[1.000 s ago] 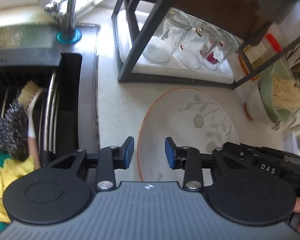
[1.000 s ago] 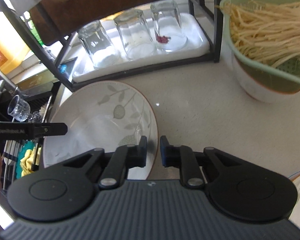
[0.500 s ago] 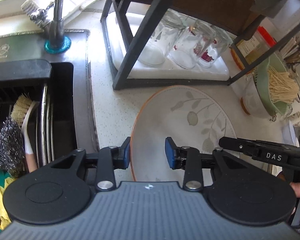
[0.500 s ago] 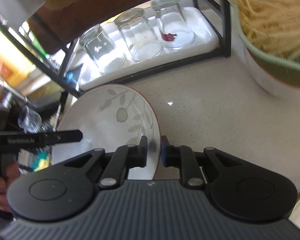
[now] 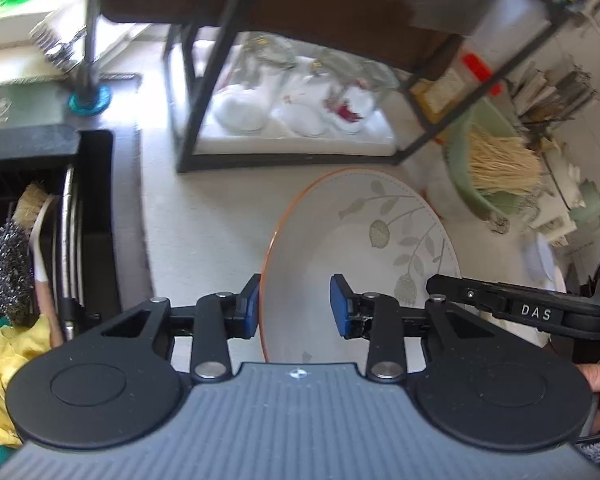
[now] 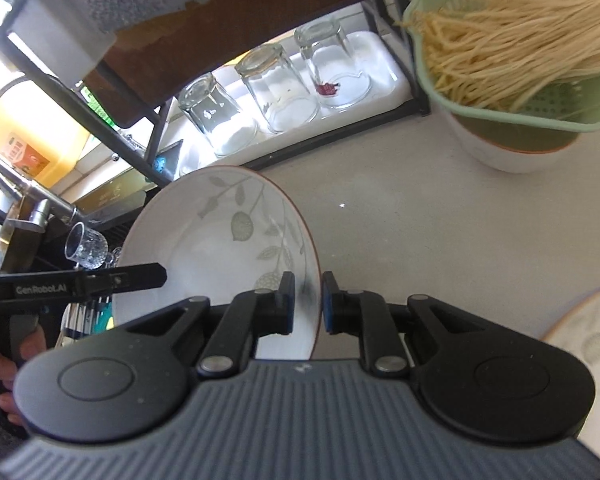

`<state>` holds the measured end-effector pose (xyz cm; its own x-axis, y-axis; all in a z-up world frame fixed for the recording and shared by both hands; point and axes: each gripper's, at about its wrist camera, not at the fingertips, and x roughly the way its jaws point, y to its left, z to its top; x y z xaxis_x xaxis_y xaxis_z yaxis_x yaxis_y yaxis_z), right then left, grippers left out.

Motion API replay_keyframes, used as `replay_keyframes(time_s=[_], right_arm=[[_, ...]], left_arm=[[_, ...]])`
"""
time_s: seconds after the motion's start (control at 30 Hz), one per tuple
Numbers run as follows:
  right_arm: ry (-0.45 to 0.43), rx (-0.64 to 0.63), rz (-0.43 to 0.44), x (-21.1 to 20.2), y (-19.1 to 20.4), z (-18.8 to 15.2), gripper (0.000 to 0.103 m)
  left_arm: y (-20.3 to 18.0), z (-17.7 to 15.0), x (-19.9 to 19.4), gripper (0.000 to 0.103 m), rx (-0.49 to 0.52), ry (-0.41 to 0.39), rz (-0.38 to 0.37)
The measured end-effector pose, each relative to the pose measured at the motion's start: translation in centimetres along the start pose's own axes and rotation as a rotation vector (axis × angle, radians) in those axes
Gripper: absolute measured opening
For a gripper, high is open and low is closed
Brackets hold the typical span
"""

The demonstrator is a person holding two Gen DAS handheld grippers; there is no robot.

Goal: Organize plates and bowls
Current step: 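Lift the second leaf plate and carry it over the plate stack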

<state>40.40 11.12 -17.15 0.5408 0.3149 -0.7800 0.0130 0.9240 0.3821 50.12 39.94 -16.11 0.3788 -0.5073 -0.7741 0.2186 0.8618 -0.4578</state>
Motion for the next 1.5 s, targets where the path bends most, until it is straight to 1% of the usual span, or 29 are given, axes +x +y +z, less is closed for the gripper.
replay_keyframes(time_s=[0.13, 0.33, 0.47, 0.63, 0.77, 0.9, 1.03, 1.17, 1.37, 1.47, 1.5], right_arm=[[-0.023, 0.021, -0.012, -2.3, -0.8, -0.4, 0.017], [-0.071, 0.045, -0.054, -5.8, -2.2, -0.7, 0.017], [-0.122, 0.085, -0.101, -8.2, -3.8, -1.8, 0.017], [-0.175, 0.151, -0.105, -10.8, -6.3, -3.7, 0.017], [-0.191, 0.208, -0.115, -11.8, -8.8, -4.7, 0.017], [-0.192, 0.232, -0.137, -12.4, -10.8, -5.4, 0.017], [-0.178, 0.26, -0.146, -12.5, -12.7, -6.2, 0.017], [-0.156, 0.262, -0.153, -12.4, -14.0, -6.8, 0.017], [-0.13, 0.26, -0.153, -12.4, -16.1, -7.7, 0.017], [-0.109, 0.254, -0.152, -12.4, -17.0, -7.8, 0.017], [-0.101, 0.251, -0.155, -12.4, -17.3, -7.9, 0.017]], left_arm=[[-2.2, 0.0, -0.8, 0.039, 0.022, -0.008, -0.036], [-5.6, -0.4, -1.4, 0.04, 0.062, -0.027, -0.093], [-8.1, -1.3, -0.9, 0.04, 0.09, -0.004, -0.129], [-10.9, -2.3, 0.1, 0.04, 0.119, 0.015, -0.162], [-13.7, -3.2, 1.1, 0.04, 0.149, 0.02, -0.159], [-15.6, -3.8, 2.8, 0.04, 0.141, 0.051, -0.162], [-17.1, -4.5, 4.5, 0.04, 0.158, 0.087, -0.134], [-18.3, -5.1, 5.8, 0.04, 0.168, 0.112, -0.11], [-20.1, -5.9, 7.2, 0.04, 0.174, 0.133, -0.071], [-20.8, -6.2, 7.8, 0.04, 0.146, 0.137, -0.05], [-21.1, -6.3, 7.9, 0.04, 0.151, 0.132, -0.041]])
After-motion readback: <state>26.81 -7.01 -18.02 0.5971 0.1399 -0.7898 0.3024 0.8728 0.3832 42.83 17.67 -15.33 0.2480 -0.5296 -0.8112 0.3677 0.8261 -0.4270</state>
